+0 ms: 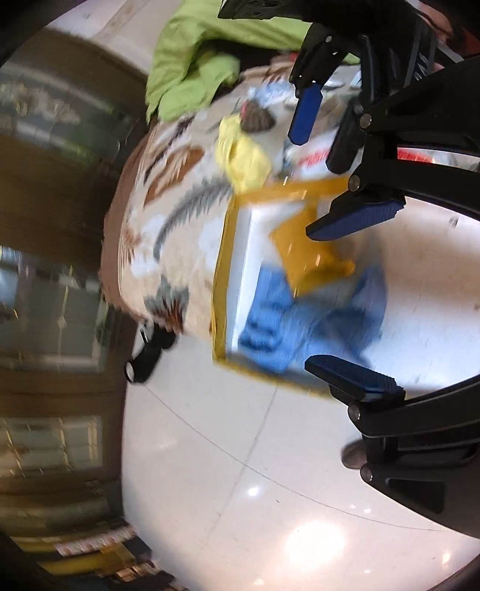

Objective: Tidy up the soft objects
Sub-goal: 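Carry the blue towel and yellow pouch into the yellow-rimmed box and release both, then grasp the white snack packet with the left tool while the right tool grasps the small blue towel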

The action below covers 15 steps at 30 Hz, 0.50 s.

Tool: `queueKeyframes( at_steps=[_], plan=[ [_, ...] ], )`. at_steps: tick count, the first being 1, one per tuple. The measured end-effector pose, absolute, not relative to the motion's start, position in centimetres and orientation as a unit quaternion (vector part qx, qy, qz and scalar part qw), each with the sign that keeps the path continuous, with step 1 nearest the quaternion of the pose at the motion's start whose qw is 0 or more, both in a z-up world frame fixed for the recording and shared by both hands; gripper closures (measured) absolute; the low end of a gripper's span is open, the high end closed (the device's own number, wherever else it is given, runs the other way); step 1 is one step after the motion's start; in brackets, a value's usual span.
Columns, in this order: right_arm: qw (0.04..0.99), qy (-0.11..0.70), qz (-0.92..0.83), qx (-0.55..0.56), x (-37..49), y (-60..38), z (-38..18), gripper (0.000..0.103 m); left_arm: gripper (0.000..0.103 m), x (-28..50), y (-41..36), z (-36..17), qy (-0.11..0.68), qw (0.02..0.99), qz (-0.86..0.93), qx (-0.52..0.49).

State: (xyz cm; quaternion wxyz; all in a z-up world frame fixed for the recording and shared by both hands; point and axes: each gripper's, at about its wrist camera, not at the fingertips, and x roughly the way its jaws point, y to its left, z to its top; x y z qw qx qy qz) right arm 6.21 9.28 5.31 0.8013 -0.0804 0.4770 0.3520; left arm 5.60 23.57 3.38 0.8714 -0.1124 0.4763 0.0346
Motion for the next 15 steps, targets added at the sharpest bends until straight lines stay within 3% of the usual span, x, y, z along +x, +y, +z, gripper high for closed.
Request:
queueKeyframes(
  at_steps=[7, 15],
  plan=[
    [0.809, 0.496, 0.315, 0.033, 2.8, -1.5, 5.7, 0.045, 0.038, 4.4, 15.7, 3.4, 0.490, 0.867, -0.058, -0.072],
    [0.826, 0.496, 0.260, 0.069, -0.6, -9.6, 5.0, 0.045, 0.038, 3.4, 9.4, 1.0, 0.506, 0.860, -0.073, 0.009]
  ],
)
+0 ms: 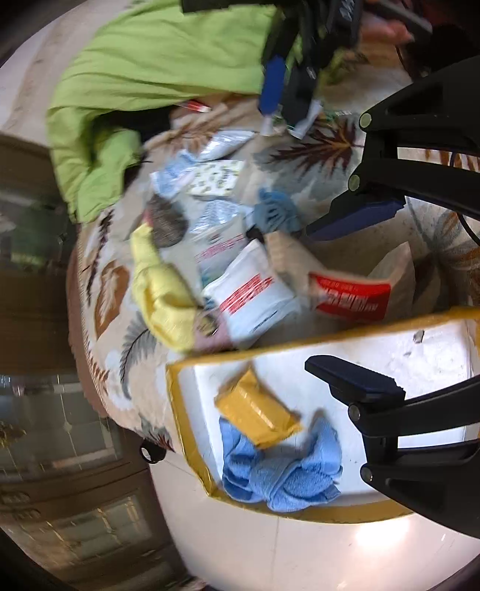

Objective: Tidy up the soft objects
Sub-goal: 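Grasp the white snack packet with the left tool while the right tool grasps the small blue towel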

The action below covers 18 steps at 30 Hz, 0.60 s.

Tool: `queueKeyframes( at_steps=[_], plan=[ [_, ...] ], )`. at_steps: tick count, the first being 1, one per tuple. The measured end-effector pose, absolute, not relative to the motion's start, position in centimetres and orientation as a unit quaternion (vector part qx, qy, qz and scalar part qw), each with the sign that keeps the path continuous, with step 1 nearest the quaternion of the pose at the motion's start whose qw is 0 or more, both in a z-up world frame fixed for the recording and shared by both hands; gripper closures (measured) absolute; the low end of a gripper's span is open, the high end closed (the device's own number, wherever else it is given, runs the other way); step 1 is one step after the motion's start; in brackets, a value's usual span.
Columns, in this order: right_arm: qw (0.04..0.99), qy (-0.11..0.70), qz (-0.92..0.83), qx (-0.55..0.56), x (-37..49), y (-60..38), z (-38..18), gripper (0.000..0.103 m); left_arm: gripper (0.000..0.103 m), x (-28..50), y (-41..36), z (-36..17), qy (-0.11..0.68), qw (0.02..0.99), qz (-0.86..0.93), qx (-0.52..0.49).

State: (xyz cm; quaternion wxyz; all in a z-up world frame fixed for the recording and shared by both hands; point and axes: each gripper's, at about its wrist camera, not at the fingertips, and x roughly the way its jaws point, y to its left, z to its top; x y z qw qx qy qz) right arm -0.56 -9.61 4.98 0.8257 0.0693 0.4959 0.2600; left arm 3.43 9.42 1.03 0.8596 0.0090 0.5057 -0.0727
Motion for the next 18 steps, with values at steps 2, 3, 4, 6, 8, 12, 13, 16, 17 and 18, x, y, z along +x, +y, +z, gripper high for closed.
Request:
queueKeyframes(
  at_steps=[2, 3, 4, 6, 8, 12, 13, 16, 17, 18],
  plan=[
    [0.829, 0.495, 0.251, 0.074, -1.2, -11.0, 4.9, 0.045, 0.038, 3.1, 8.5, 0.6, 0.506, 0.859, -0.071, 0.030],
    [0.830, 0.494, 0.247, 0.076, -1.5, -11.6, 4.8, 0.045, 0.038, 3.1, 7.9, 0.3, 0.506, 0.858, -0.073, 0.040],
    [0.830, 0.495, 0.243, 0.081, -1.8, -12.2, 4.6, 0.045, 0.038, 3.0, 7.7, 0.1, 0.507, 0.857, -0.075, 0.045],
    [0.830, 0.497, 0.237, 0.088, -2.2, -13.1, 4.4, 0.045, 0.038, 3.0, 7.1, -0.4, 0.511, 0.854, -0.080, 0.056],
    [0.830, 0.498, 0.233, 0.094, -2.3, -13.7, 4.1, 0.045, 0.038, 3.1, 6.6, -0.9, 0.514, 0.851, -0.080, 0.068],
    [0.832, 0.494, 0.232, 0.101, -2.3, -14.2, 4.1, 0.045, 0.038, 3.5, 5.6, -2.0, 0.526, 0.841, -0.081, 0.095],
    [0.832, 0.494, 0.231, 0.104, -2.2, -14.3, 4.0, 0.045, 0.038, 3.6, 5.4, -2.3, 0.529, 0.839, -0.081, 0.104],
    [0.829, 0.501, 0.225, 0.105, -1.9, -14.2, 3.6, 0.045, 0.038, 4.0, 4.9, -3.0, 0.535, 0.833, -0.084, 0.115],
    [0.829, 0.502, 0.224, 0.104, -1.8, -14.1, 3.5, 0.045, 0.038, 4.1, 4.8, -3.3, 0.537, 0.831, -0.084, 0.116],
    [0.828, 0.504, 0.225, 0.102, -1.7, -13.9, 3.3, 0.045, 0.038, 4.2, 4.7, -3.5, 0.539, 0.830, -0.083, 0.117]
  ],
)
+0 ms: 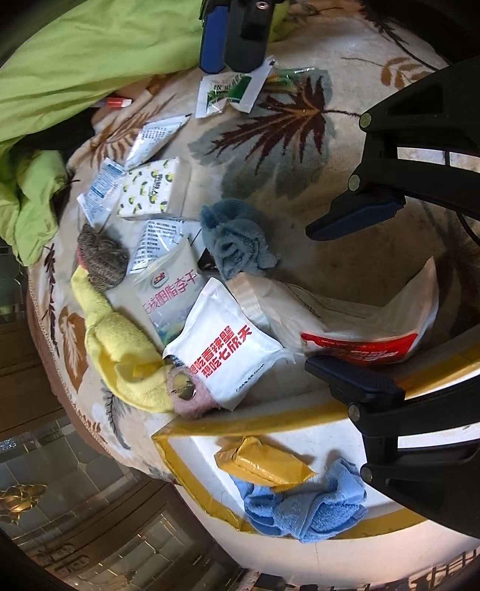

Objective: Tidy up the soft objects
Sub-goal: 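Grasp the white snack packet with the left tool while the right tool grasps the small blue towel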

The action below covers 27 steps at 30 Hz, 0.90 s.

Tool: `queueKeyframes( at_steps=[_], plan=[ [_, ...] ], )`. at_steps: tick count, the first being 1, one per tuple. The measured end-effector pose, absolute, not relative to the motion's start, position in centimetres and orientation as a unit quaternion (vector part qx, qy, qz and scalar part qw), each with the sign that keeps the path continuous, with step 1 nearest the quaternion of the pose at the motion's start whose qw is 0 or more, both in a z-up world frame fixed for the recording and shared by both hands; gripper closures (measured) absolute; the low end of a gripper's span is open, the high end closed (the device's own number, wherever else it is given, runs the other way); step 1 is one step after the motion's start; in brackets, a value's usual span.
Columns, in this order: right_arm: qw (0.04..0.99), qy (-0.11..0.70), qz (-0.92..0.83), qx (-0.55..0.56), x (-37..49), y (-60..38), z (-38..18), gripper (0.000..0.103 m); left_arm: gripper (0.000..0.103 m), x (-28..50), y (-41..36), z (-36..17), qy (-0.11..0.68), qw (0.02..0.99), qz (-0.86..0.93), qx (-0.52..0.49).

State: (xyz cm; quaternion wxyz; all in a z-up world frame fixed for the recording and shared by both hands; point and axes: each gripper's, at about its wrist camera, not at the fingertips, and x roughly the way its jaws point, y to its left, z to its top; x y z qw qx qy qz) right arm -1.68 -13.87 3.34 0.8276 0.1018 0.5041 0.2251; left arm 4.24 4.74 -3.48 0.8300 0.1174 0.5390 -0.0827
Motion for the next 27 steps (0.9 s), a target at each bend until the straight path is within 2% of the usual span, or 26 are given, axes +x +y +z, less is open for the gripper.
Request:
queueKeyframes(
  at_steps=[13, 18, 22, 27],
  plan=[
    [0.819, 0.516, 0.249, 0.036, 0.7, -8.9, 1.5, 0.045, 0.036, 4.7, 4.9, -4.2, 0.545, 0.824, -0.089, 0.126],
    [0.821, 0.497, 0.279, -0.013, 1.0, -7.0, 1.0, 0.045, 0.035, 5.1, 5.7, -3.8, 0.553, 0.823, -0.100, 0.084],
    [0.823, 0.477, 0.304, -0.047, 1.6, -5.8, 0.8, 0.045, 0.034, 5.1, 5.6, -3.8, 0.556, 0.820, -0.108, 0.084],
    [0.809, 0.488, 0.321, -0.076, 2.6, -4.6, 0.1, 0.045, 0.034, 5.1, 5.3, -4.0, 0.560, 0.815, -0.115, 0.096]
  ],
)
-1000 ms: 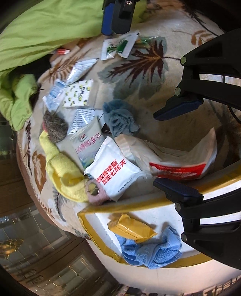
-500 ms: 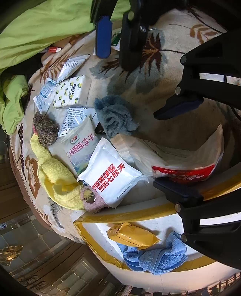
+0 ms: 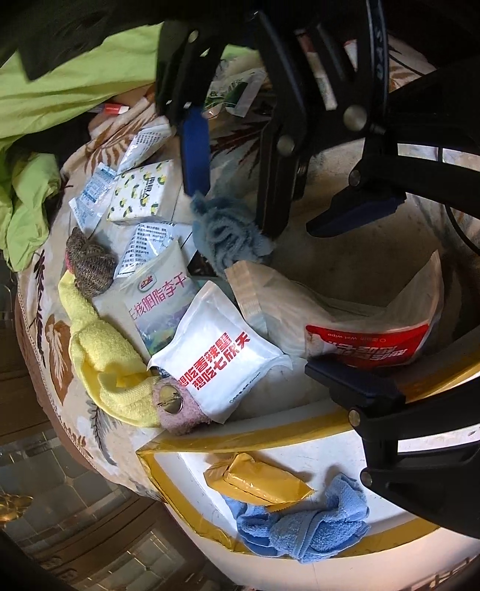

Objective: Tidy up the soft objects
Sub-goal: 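Grasp the white snack packet with the left tool while the right tool grasps the small blue towel, then carry the white packet and small blue towel into the box and release both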

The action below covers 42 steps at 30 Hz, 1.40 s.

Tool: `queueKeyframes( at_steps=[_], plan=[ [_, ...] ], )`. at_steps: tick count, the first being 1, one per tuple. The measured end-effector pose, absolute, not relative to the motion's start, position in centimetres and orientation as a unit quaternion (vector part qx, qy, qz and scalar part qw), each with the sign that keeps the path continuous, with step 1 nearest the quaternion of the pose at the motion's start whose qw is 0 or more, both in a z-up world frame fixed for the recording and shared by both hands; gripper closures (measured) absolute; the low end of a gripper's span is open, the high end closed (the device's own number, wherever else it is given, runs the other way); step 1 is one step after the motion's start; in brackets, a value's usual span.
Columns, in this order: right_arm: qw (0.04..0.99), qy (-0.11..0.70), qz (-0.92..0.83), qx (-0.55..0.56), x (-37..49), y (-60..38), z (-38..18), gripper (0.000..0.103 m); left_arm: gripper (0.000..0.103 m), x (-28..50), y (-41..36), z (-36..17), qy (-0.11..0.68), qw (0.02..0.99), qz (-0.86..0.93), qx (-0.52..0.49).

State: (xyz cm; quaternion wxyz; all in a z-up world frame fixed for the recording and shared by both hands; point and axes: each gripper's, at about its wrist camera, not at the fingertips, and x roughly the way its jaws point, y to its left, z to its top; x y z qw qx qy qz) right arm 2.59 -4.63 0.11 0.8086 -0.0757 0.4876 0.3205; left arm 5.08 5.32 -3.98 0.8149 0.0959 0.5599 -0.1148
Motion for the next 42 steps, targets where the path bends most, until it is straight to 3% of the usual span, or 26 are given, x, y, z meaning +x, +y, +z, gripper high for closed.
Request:
queueKeyframes(
  at_steps=[7, 9, 13, 16, 22, 24, 42],
  plan=[
    [0.799, 0.494, 0.330, -0.096, 4.0, -3.0, -0.9, 0.046, 0.028, 5.5, 4.9, -4.3, 0.568, 0.808, -0.118, 0.106],
    [0.792, 0.503, 0.330, -0.102, 4.4, -2.6, -1.3, 0.070, 0.028, 5.6, 4.8, -4.4, 0.570, 0.806, -0.116, 0.106],
    [0.790, 0.520, 0.317, -0.067, 4.6, -3.5, -1.7, 0.077, 0.028, 5.9, 5.0, -4.5, 0.571, 0.806, -0.121, 0.096],
    [0.798, 0.521, 0.302, -0.024, 4.1, -5.4, -1.3, 0.078, 0.029, 6.1, 5.1, -4.4, 0.572, 0.807, -0.122, 0.083],
    [0.809, 0.513, 0.281, 0.056, 2.5, -9.3, 0.3, 0.078, 0.049, 6.0, 5.0, -4.8, 0.568, 0.811, -0.093, 0.109],
    [0.812, 0.509, 0.277, 0.070, 2.0, -10.0, 0.8, 0.078, 0.069, 5.9, 5.4, -4.7, 0.567, 0.813, -0.079, 0.109],
    [0.813, 0.487, 0.298, 0.110, -0.2, -10.5, 3.7, 0.078, 0.073, 2.9, 5.8, 0.1, 0.531, 0.839, -0.107, 0.038]
  ],
)
